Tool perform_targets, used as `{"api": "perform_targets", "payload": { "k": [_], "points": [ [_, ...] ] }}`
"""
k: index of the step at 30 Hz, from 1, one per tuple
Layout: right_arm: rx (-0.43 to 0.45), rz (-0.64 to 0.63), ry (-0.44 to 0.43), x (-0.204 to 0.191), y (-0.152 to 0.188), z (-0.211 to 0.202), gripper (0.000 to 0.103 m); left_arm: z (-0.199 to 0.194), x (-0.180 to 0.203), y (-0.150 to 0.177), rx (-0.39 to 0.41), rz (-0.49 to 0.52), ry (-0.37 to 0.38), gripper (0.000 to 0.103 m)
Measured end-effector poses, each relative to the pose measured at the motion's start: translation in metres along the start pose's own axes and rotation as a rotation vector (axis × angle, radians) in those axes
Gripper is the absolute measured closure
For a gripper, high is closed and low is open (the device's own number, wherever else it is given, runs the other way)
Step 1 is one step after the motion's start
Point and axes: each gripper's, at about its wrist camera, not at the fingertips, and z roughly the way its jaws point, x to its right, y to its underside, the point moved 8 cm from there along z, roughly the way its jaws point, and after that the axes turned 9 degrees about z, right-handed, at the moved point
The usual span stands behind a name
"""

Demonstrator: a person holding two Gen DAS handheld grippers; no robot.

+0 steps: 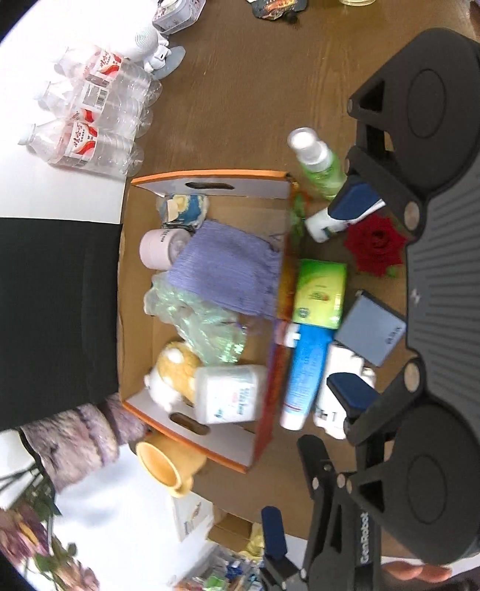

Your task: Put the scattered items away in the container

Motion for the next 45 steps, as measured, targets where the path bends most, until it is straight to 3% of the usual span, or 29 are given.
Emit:
{"api": "perform_targets", "payload": {
  "k": [10, 20, 26, 29, 31, 35, 37, 45],
  "points": [
    [0.041, -0.015, -0.03, -0.004, 0.043, -0.035, 0.013, -0.045, 0.02, 0.038, 0.042, 0.005, -0.017, 0.0],
    [0.217, -0.04, -0.126, 0.013, 0.125, -0.046, 0.012, -0.069, 0.051, 0.103, 0.201, -0.002, -0.027, 0.0],
    [0.373, -0.014, -0.134, 0.037, 0.191, -0.031, 0.011, -0.038, 0.065, 0.188, 0.29, -0.111, -0.025, 0.0],
    [0.448, -0.036, -0.064, 0.044, 0.219, -0.01, 0.011, -0.015, 0.067, 0.22, 0.312, -0.143, -0.1, 0.0],
    [0.47, -0.043, -0.066, 0.045, 0.233, 0.002, 0.012, -0.005, 0.066, 0.234, 0.318, -0.144, -0.171, 0.0],
    [0.524, -0.022, -0.106, 0.045, 0.248, 0.016, 0.012, 0.004, 0.07, 0.242, 0.334, -0.126, -0.176, 0.0],
    [0.54, -0.025, -0.087, 0.043, 0.248, 0.022, 0.011, 0.005, 0.074, 0.242, 0.348, -0.101, -0.181, 0.0],
    [0.514, -0.022, -0.057, 0.038, 0.249, 0.044, 0.011, 0.014, 0.081, 0.242, 0.332, -0.067, -0.184, 0.0]
  ]
}}
